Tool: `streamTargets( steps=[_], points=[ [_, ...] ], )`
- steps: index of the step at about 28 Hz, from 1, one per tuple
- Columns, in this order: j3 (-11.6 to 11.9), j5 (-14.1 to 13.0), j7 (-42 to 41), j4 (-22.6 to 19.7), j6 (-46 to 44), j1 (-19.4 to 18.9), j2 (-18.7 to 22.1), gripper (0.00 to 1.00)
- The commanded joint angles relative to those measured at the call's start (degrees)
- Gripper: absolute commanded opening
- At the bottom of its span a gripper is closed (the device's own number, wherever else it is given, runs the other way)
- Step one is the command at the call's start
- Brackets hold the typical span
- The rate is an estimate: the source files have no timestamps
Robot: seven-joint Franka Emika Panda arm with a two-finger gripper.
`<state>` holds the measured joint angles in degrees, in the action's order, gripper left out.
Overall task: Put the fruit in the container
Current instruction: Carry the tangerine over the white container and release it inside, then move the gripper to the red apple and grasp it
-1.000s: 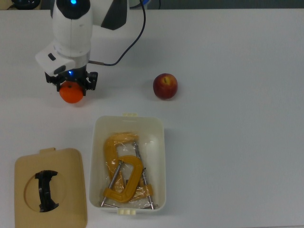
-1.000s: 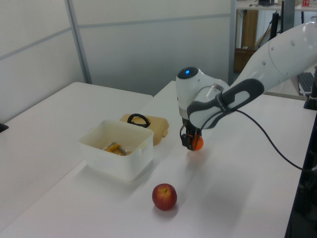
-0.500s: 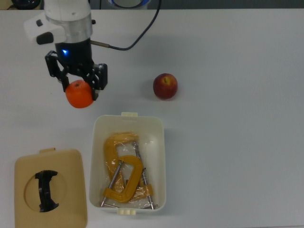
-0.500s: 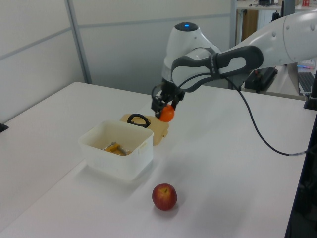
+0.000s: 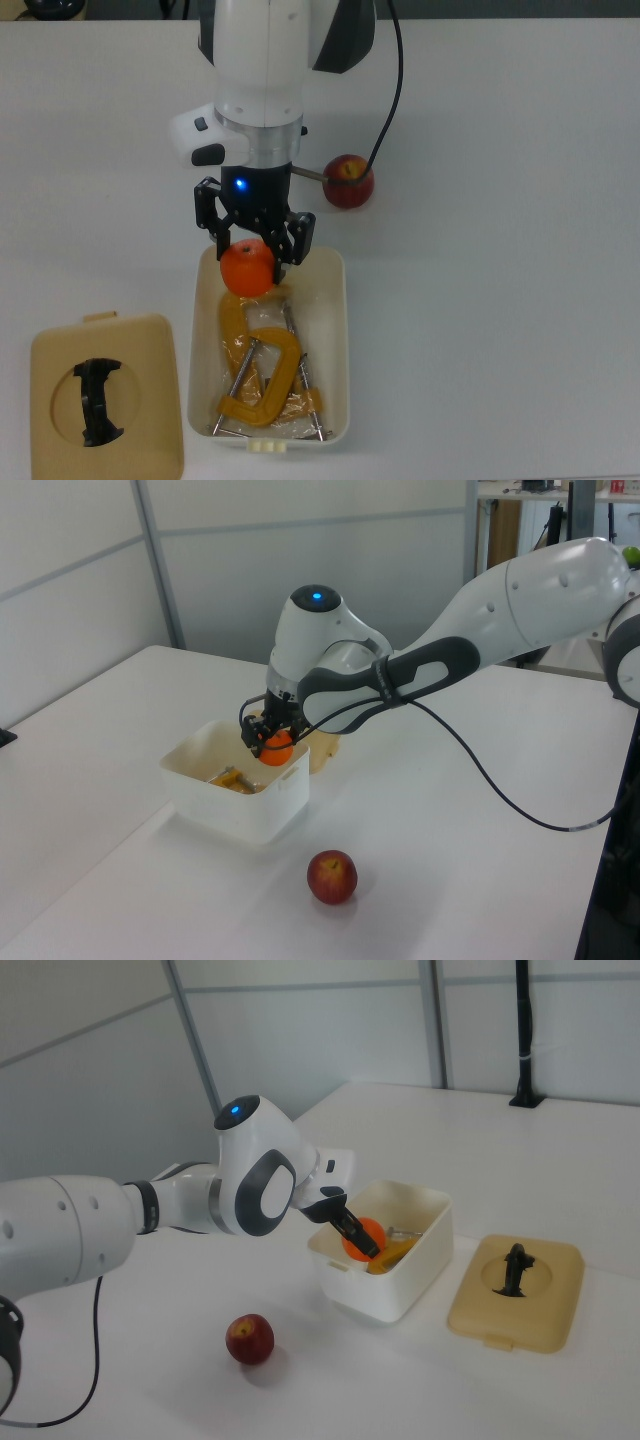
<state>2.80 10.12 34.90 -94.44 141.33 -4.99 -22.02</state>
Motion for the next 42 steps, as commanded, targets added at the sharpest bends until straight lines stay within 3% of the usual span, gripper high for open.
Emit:
streamTargets(
  steps=[1,11,16,22,28,37,42],
  points=[
    [0.4,2.8,2.5,2.4,0.4,-0.1,-1.5,1.0],
    [0.0,2.9,0.7,2.1,-3.9,-1.0,0.8,1.0],
    [-3.2,2.0,-6.7,0.7,-14.9,-1.2,3.1,1.0],
    [-7.4,1.9,-8.2,-5.5,-19.8,-1.2,7.8,1.0],
    [-11.0,2.2,-7.9,-10.3,-19.8,-1.2,8.8,1.0],
    [-12.2,3.2,-7.6,-15.2,-19.5,-3.7,9.3,1.0],
    [-12.3,5.8,-6.0,-18.1,-18.4,-4.2,9.3,1.0]
  ],
)
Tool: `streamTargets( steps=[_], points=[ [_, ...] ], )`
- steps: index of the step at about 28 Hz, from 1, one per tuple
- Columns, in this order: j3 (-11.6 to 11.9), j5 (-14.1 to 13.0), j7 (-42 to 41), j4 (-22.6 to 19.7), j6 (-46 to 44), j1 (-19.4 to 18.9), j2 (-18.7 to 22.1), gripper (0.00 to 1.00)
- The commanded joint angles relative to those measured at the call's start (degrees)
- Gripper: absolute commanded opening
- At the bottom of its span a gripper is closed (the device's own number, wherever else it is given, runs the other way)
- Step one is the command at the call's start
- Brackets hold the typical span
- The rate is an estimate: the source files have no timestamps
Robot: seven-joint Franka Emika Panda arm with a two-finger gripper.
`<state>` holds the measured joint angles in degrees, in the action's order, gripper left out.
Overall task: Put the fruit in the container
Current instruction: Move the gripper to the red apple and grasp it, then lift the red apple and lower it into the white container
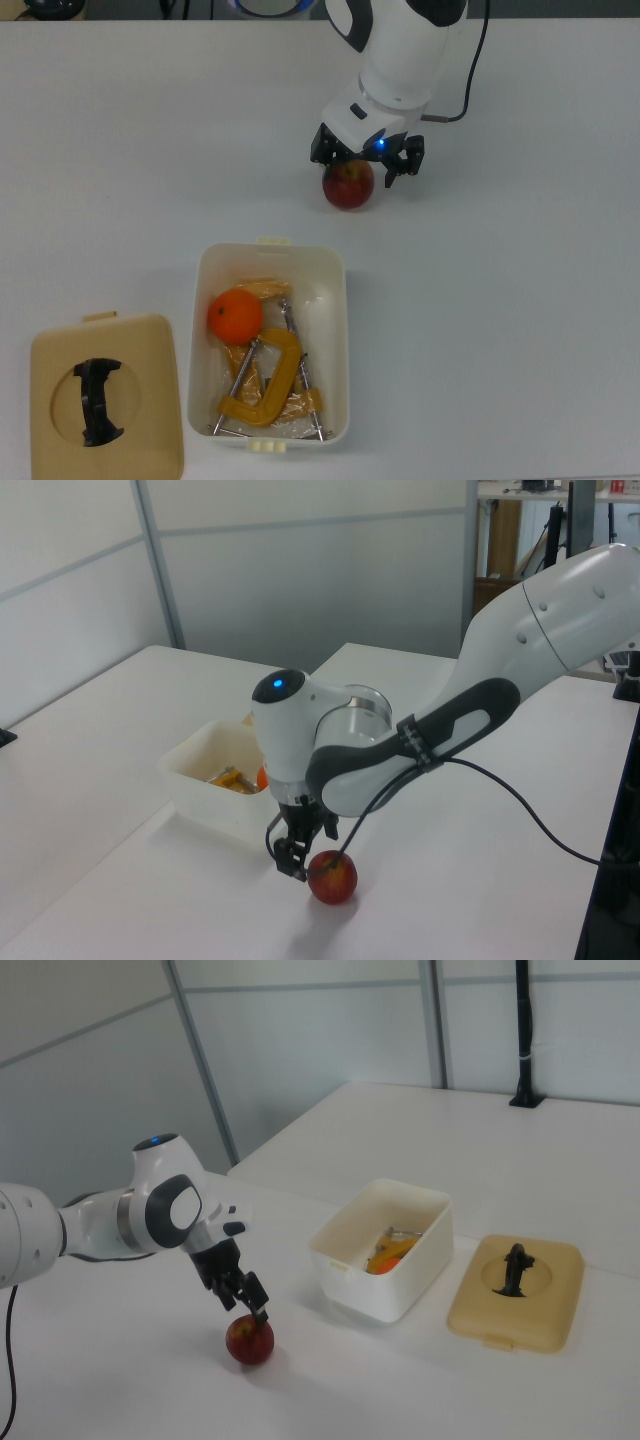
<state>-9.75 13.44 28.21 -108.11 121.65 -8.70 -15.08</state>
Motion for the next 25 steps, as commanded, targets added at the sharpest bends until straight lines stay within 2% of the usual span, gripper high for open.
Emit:
streamTargets(
  steps=[1,7,11,14,16,17,19,20,25],
  points=[
    [0.3,2.9,1.1,-4.8,1.7,-0.6,2.3,1.0],
    [0.3,4.3,1.6,-7.5,3.7,-0.6,2.1,1.0],
    [0.3,5.6,1.6,-7.6,3.8,-0.5,1.5,1.0],
    [0.3,6.0,1.6,-7.6,4.5,-0.5,1.4,0.73],
    [0.3,6.1,1.6,-7.6,4.6,-0.5,1.4,0.48],
    [0.4,6.1,1.6,-7.5,4.5,-0.4,1.5,0.24],
    [0.4,6.1,1.7,-7.1,4.5,-0.3,2.0,0.05],
    [0.4,6.1,1.8,-6.9,4.4,-0.3,2.2,0.0],
    [1.0,5.1,2.1,-4.1,4.0,0.6,5.3,0.0]
  ],
)
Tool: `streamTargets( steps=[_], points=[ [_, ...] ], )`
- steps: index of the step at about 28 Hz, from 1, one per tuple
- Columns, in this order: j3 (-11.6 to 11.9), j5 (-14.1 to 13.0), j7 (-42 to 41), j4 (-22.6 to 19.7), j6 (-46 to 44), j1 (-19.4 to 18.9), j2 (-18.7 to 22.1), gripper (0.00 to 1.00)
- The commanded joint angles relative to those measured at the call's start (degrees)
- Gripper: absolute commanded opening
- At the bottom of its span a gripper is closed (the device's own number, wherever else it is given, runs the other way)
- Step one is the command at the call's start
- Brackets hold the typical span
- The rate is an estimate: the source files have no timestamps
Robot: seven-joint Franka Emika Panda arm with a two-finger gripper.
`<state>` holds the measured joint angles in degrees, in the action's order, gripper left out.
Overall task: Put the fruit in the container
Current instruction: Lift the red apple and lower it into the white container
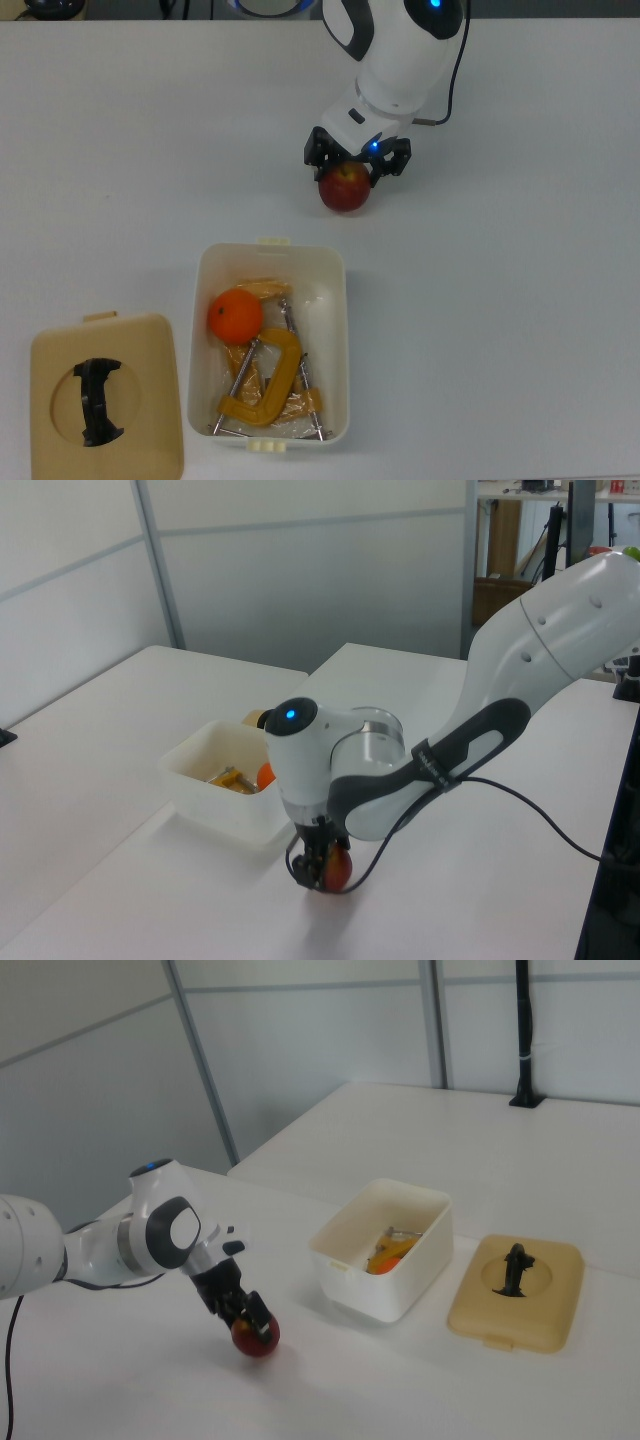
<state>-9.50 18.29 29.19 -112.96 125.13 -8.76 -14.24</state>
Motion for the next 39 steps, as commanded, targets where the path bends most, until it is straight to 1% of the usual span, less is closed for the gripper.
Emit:
streamTargets(
  steps=[1,2,5,6,7,11,12,15,19,23,24,26,27,28,29,30,36,39],
  points=[
    [0.9,0.0,1.0,1.5,0.5,1.1,4.8,0.0],
    [1.3,-1.0,0.9,3.3,0.3,1.7,5.2,0.0],
    [2.9,-3.2,0.5,6.9,-0.1,1.8,4.9,0.0],
    [3.6,-3.9,0.4,7.9,-0.2,1.8,4.7,0.0],
    [4.8,-4.9,0.3,9.8,-0.2,1.8,4.5,0.0],
    [6.9,-5.9,0.9,13.3,0.3,1.8,3.8,0.0],
    [7.7,-6.6,1.1,15.3,0.4,1.9,2.5,0.0],
    [8.5,-7.7,1.6,19.6,0.5,1.9,-0.3,0.0],
    [9.9,-7.0,5.5,24.3,2.1,1.9,-5.5,0.0],
    [10.1,-6.2,8.0,24.7,7.5,1.9,-7.6,0.0],
    [10.2,-4.9,9.6,24.7,8.9,1.9,-8.3,0.0],
    [10.3,-3.4,11.3,24.7,9.3,1.8,-9.0,0.0],
    [10.3,-2.7,12.1,24.8,9.3,1.8,-9.4,0.09],
    [10.3,-2.0,12.8,24.9,9.3,1.8,-9.8,0.29],
    [10.3,-1.5,13.3,24.9,9.3,1.7,-10.1,0.6],
    [10.3,-1.2,14.3,24.9,9.3,1.6,-10.3,1.0],
    [10.2,-1.4,14.1,24.8,9.1,1.6,-9.9,1.0],
    [10.2,-1.9,13.4,24.7,8.6,1.6,-9.4,1.0]
  ],
)
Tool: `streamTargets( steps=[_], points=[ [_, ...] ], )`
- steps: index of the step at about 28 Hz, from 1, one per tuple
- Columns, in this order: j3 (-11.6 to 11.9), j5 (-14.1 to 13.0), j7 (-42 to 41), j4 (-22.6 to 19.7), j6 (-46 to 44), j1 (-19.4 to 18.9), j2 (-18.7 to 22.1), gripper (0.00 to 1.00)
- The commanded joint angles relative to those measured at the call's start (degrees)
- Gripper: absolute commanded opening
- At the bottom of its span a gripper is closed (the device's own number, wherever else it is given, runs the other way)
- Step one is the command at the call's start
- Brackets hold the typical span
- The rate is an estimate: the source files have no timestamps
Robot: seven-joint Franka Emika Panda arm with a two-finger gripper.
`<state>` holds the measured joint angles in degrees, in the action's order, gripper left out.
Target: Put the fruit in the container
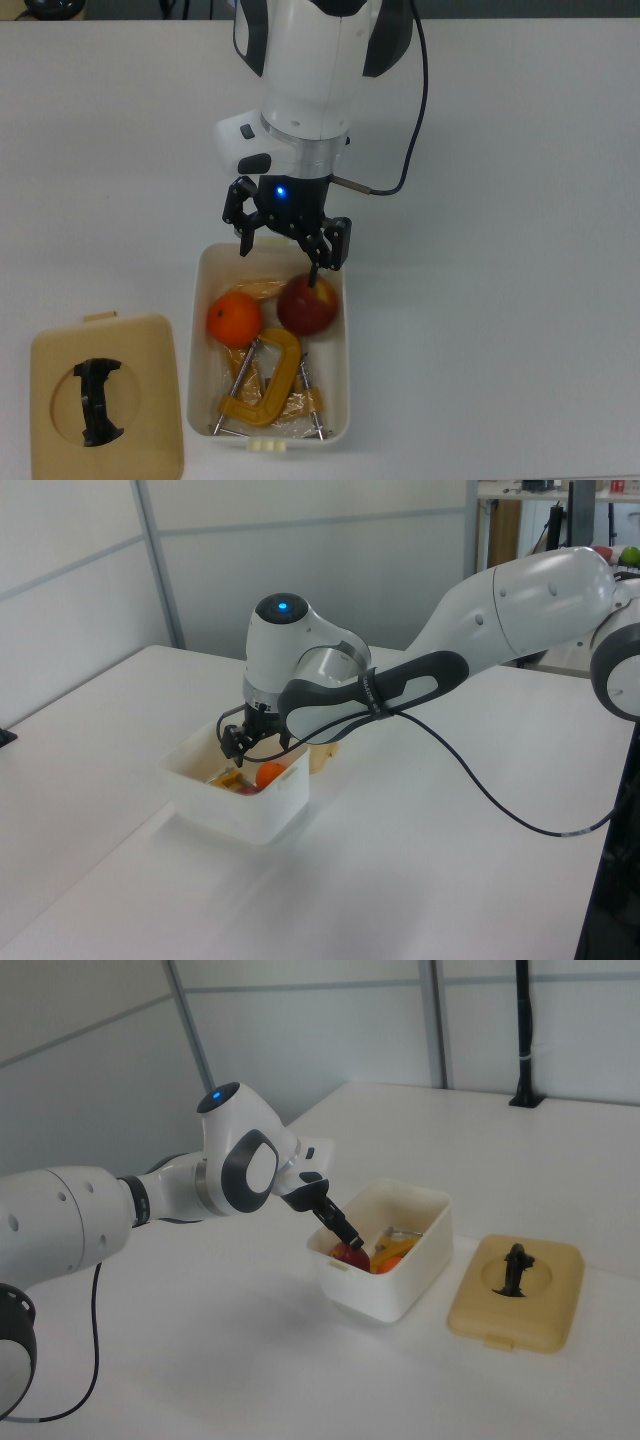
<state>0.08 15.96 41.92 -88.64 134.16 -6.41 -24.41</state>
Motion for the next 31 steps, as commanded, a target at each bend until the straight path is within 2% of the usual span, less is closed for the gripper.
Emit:
streamTargets(
  steps=[1,5,11,12,19,28,31],
  points=[
    [0.6,0.1,-0.4,0.1,-1.3,-0.7,1.4,1.0],
    [0.5,-0.6,-5.5,0.1,-7.5,-0.5,2.3,1.0],
    [1.0,-9.4,-22.4,0.3,-18.7,-0.4,5.3,1.0],
    [1.8,-10.8,-25.8,0.5,-22.2,-0.4,6.3,1.0],
    [3.6,-11.1,-33.5,0.5,-31.9,-0.4,10.0,1.0],
    [7.3,-11.3,-40.4,0.0,-37.9,0.0,13.3,1.0],
    [7.3,-11.3,-41.7,-0.3,-38.4,0.8,13.9,1.0]
  ],
)
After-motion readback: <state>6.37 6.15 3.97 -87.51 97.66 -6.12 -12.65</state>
